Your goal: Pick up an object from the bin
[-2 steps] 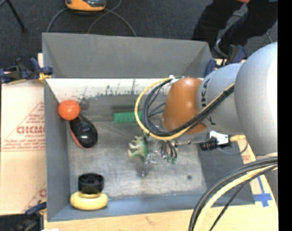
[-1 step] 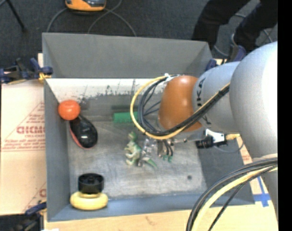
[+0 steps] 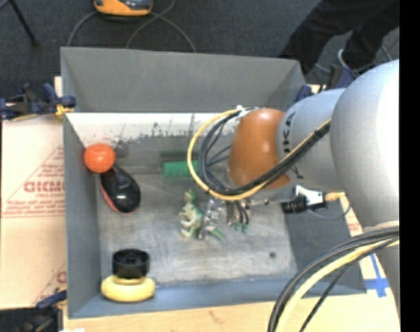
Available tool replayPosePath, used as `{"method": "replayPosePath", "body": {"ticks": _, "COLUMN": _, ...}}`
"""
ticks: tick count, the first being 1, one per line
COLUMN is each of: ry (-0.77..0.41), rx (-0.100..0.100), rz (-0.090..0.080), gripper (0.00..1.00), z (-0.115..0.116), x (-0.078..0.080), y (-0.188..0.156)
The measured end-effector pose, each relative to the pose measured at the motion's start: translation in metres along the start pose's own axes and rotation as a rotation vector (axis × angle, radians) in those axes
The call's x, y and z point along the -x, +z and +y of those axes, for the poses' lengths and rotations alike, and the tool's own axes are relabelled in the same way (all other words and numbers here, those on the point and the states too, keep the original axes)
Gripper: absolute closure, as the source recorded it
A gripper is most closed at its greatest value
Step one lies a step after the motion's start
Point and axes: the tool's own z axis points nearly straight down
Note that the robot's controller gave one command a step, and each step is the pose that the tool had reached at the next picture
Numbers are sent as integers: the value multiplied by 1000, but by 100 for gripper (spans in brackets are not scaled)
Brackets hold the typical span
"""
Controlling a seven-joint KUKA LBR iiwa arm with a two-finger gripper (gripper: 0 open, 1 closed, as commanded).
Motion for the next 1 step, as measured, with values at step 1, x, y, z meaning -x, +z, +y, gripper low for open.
{"method": "replayPosePath", "body": {"ticks": 1, "ry": -10, "rx": 0, "rz": 11, "gripper": 100, "z": -9, "x": -20, "y": -193}}
